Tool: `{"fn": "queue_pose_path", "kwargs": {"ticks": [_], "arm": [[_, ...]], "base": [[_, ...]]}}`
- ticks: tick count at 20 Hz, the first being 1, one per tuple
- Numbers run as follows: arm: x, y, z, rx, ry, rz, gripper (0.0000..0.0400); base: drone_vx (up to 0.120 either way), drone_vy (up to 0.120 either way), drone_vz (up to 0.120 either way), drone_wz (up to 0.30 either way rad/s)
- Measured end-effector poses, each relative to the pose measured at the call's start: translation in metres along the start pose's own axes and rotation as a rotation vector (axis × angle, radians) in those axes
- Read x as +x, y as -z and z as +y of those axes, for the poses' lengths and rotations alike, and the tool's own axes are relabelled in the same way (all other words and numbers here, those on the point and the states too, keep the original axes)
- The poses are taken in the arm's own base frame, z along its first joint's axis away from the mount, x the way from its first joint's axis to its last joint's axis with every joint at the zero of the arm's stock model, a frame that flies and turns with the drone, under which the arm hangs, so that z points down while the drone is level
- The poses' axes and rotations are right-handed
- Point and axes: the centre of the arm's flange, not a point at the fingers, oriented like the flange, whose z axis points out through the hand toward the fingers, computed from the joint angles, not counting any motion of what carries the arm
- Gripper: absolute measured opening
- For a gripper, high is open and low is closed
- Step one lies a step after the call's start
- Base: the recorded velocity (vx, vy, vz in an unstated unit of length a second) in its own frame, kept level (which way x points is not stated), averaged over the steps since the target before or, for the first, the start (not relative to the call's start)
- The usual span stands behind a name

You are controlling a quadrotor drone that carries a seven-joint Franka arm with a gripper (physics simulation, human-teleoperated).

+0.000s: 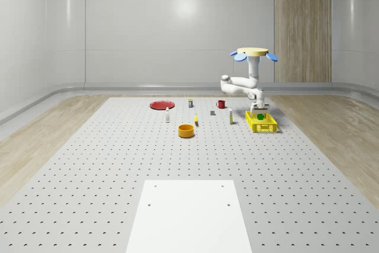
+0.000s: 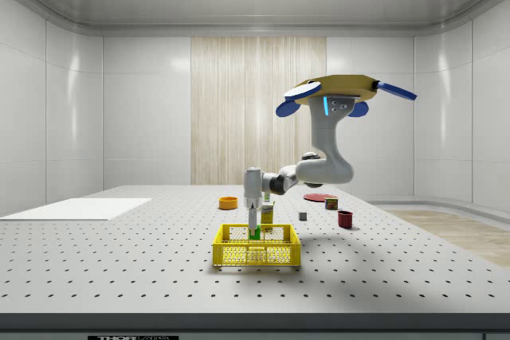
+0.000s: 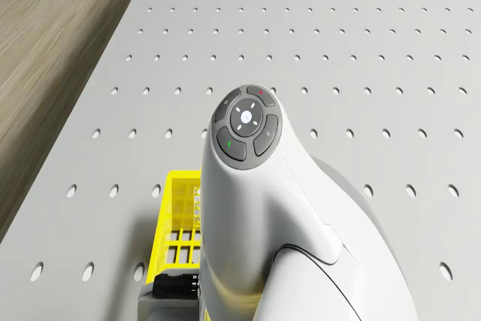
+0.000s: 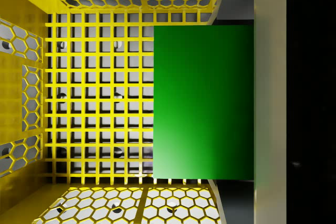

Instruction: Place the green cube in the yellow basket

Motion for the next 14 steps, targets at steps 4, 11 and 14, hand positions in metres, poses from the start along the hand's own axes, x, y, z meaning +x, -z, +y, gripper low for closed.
{"fn": "queue_pose_path", "kwargs": {"ticks": [4, 11, 14], "arm": [[0.000, -0.010, 0.000, 0.000, 0.002, 0.000, 0.0250], [0.000, -0.037, 0.000, 0.000, 0.014, 0.000, 0.0250], [0.000, -0.045, 0.000, -0.001, 0.012, 0.001, 0.0302]], "base": [[0.000, 0.000, 0.000, 0.000], [0.000, 0.000, 0.000, 0.000], [0.000, 0.000, 0.000, 0.000]]}}
